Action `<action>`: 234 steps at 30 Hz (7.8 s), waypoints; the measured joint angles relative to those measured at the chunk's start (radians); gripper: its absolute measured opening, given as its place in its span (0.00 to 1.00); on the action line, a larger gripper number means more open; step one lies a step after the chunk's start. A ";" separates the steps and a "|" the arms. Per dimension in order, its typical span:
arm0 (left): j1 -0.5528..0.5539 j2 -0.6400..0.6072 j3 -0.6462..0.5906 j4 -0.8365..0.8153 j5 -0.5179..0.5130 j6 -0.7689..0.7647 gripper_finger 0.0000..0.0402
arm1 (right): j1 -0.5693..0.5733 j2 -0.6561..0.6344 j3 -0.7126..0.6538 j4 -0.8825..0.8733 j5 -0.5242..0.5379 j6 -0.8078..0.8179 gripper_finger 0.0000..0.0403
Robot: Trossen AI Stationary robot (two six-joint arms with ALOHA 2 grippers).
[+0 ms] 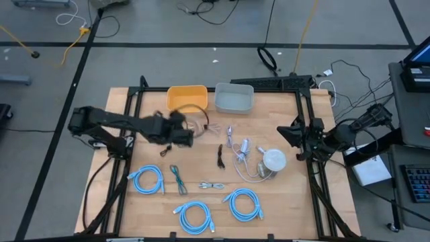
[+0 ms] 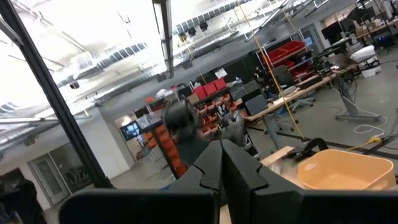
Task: Pick & Place USB Port
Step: Put the brown HDMI cable into the yellow bin, then put the gray charger cable into the gray bin
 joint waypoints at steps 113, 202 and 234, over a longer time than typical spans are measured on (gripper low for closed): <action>0.002 -0.056 0.010 0.520 0.520 0.813 0.00 | -0.159 0.209 0.000 0.017 0.133 0.099 0.00; -0.344 0.550 0.224 0.491 0.476 0.648 0.23 | 0.118 0.607 0.579 -0.709 -0.436 0.344 0.20; -0.352 0.607 0.226 0.532 0.576 0.491 0.06 | 0.118 0.607 0.579 -0.706 -0.435 0.351 0.19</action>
